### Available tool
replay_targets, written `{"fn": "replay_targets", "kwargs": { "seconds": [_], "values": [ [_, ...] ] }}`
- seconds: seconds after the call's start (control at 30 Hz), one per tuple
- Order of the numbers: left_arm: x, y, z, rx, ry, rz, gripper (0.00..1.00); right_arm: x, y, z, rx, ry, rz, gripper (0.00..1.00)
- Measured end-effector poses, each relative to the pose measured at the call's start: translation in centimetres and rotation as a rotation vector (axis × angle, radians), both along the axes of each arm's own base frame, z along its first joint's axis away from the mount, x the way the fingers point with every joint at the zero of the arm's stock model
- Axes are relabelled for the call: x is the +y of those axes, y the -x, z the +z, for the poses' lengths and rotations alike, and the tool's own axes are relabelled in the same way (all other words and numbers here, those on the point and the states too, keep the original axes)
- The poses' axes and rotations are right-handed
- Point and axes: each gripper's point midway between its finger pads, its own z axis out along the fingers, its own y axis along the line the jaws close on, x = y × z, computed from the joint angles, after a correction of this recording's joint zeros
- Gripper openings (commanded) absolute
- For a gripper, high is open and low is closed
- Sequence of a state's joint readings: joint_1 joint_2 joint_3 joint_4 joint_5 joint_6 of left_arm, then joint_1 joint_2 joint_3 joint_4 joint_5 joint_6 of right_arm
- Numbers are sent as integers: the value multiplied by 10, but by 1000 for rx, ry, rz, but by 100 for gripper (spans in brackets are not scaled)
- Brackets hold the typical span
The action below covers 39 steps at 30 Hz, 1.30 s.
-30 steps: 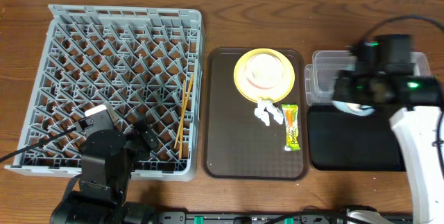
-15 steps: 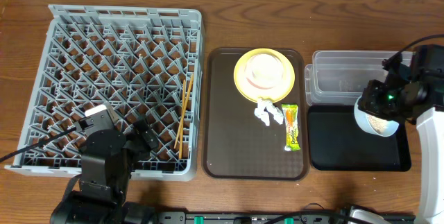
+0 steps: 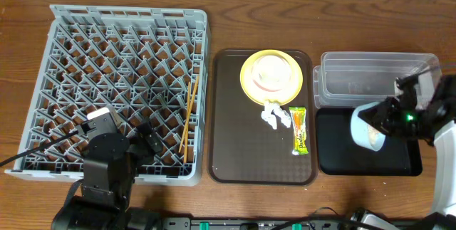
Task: Sort waste into correct bins and load items into the dishwasher
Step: 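Tip the bowl over the black tray and pour out the rice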
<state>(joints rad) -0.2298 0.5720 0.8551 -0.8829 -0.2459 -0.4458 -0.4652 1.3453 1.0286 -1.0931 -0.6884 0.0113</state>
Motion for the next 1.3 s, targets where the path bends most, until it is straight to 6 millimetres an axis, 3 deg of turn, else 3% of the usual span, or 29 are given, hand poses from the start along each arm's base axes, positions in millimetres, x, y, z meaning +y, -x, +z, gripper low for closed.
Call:
{"fn": "replay_targets", "kwargs": {
  "seconds": [0.4, 0.67, 0.97, 1.3],
  "values": [
    [0, 0, 0, 0, 0, 0, 96, -23, 20, -6, -208, -338, -182, 1],
    [0, 0, 0, 0, 0, 0, 95, -41, 25, 1, -341, -420, -282, 1],
    [0, 0, 0, 0, 0, 0, 96, -38, 18, 33, -497, -548, -273, 1],
    [0, 0, 0, 0, 0, 0, 96, -32, 21, 27, -532, -560, -263, 1]
  ]
}}
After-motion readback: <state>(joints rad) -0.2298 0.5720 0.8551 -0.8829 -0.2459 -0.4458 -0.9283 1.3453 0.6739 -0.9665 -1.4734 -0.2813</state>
